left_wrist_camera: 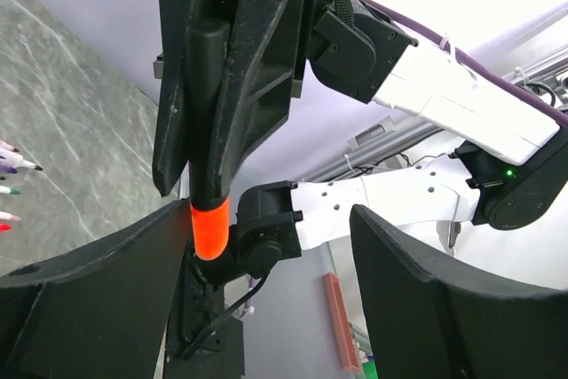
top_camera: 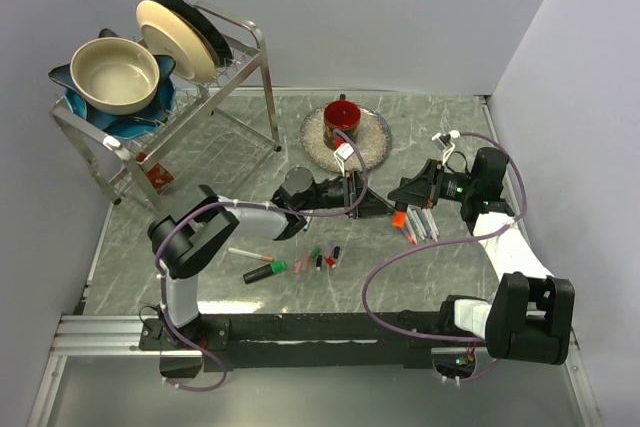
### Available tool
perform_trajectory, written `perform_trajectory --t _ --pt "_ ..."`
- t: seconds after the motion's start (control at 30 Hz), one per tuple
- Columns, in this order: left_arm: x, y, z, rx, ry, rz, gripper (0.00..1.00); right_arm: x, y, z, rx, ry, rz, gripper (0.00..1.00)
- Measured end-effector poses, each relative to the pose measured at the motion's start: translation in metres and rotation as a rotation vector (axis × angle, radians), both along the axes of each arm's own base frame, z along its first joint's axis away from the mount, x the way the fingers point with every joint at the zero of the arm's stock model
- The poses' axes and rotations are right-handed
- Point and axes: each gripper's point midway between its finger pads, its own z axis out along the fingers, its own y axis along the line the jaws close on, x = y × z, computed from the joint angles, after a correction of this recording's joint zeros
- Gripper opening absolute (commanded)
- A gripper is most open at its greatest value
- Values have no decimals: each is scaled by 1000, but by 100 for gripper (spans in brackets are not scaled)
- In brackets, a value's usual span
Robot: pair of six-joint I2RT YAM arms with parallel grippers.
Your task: Open the pen caps
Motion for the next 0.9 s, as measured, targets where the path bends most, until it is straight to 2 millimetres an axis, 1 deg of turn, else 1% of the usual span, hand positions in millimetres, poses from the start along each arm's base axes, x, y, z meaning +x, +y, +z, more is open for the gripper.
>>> perform_trajectory --t 0.13,0.23,0.33,0.43,0.47,0.53,0.57,0.63,0.67,0.73,0.77,0.9 --pt "-5 -6 -3 6 7 -20 76 -2 0 2 6 1 11 0" --pt "-9 -9 -6 15 13 -30 73 -3 1 2 10 -1 21 0" --pt "-12 -12 -10 27 21 -38 70 -3 1 2 10 -1 21 0" --pt "-14 -21 -11 37 27 -47 65 -3 1 2 11 2 20 0" --pt "-15 -24 -11 41 27 -48 60 -3 1 2 11 3 20 0" --pt "-16 -30 -13 47 25 -48 54 -4 1 3 14 13 20 0" --pt "-16 -32 -15 55 30 -46 47 -4 1 3 15 16 19 0" --pt "-15 -33 -17 62 36 -38 41 -4 1 3 17 25 19 0" --pt "-14 -33 -18 68 38 -33 30 -4 1 4 17 25 18 0" --pt "-13 -34 -22 82 47 -24 14 -5 1 5 20 30 19 0" --pt "-12 -34 -24 85 42 -21 1 -5 1 5 20 32 16 0" --pt "-12 -35 -22 71 34 -29 1 -4 -2 7 27 51 4 0"
